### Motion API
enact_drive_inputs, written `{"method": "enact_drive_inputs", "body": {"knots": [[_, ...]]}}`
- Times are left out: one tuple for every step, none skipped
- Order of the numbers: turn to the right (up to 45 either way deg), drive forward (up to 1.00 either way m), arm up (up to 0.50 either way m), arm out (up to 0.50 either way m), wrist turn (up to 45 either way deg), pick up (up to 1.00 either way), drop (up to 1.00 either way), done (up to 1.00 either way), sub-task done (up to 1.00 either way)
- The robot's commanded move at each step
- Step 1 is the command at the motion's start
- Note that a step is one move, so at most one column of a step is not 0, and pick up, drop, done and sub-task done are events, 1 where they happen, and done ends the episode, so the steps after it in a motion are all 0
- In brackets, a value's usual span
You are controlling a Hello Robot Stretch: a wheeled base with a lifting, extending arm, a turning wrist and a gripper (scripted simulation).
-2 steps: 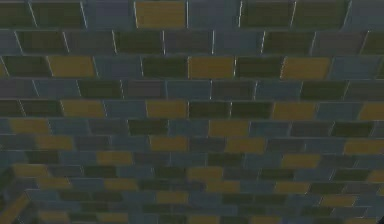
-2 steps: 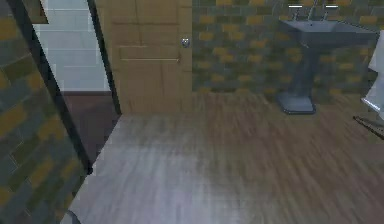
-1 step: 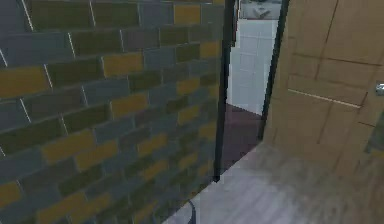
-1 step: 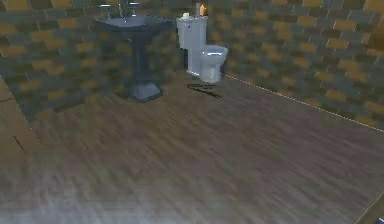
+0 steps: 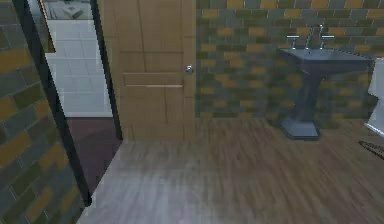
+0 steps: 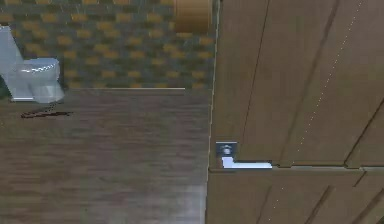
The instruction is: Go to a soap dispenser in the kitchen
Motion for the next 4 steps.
{"method": "enact_drive_inputs", "body": {"knots": [[18.0, 0.00, 0.00, 0.00, 0.0, 0.00, 0.00, 0.00, 0.00], [0.0, 0.15, 0.00, 0.00, 0.0, 0.00, 0.00, 0.00, 0.00], [45.0, 0.00, 0.00, 0.00, 0.0, 0.00, 0.00, 0.00, 0.00], [0.0, 0.30, 0.00, 0.00, 0.0, 0.00, 0.00, 0.00, 0.00]]}}
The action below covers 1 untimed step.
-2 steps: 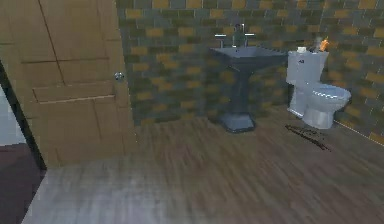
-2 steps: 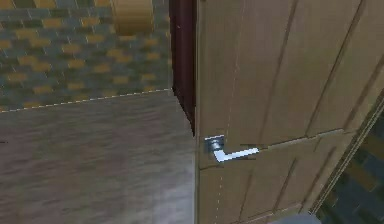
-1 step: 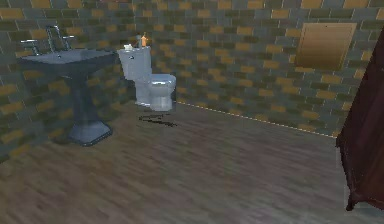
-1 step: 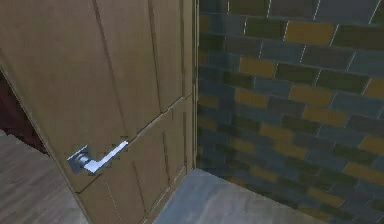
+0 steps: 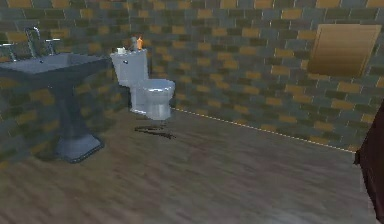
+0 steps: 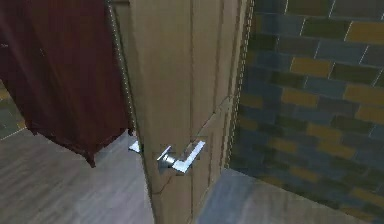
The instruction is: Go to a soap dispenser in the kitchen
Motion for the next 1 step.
{"method": "enact_drive_inputs", "body": {"knots": [[18.0, 0.00, 0.00, 0.00, 0.0, 0.00, 0.00, 0.00, 0.00]]}}
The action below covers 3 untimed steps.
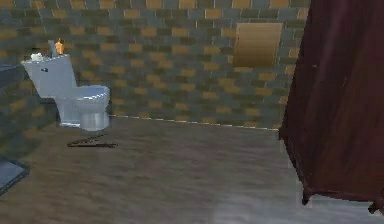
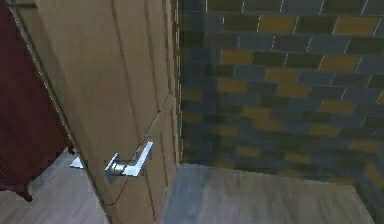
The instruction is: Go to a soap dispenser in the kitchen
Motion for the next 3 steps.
{"method": "enact_drive_inputs", "body": {"knots": [[0.0, 0.65, 0.00, 0.00, 0.0, 0.00, 0.00, 0.00, 0.00], [45.0, 0.00, 0.00, 0.00, 0.0, 0.00, 0.00, 0.00, 0.00], [27.0, 0.00, 0.00, 0.00, 0.0, 0.00, 0.00, 0.00, 0.00]]}}
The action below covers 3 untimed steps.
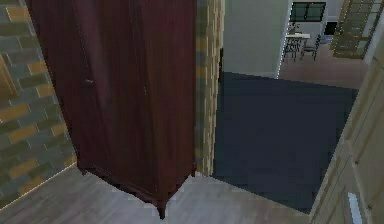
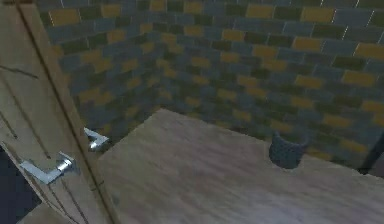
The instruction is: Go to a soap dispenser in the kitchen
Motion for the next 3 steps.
{"method": "enact_drive_inputs", "body": {"knots": [[0.0, 0.35, 0.00, 0.00, 0.0, 0.00, 0.00, 0.00, 0.00], [27.0, 0.00, 0.00, 0.00, 0.0, 0.00, 0.00, 0.00, 0.00], [0.0, 1.00, 0.00, 0.00, 0.0, 0.00, 0.00, 0.00, 0.00]]}}
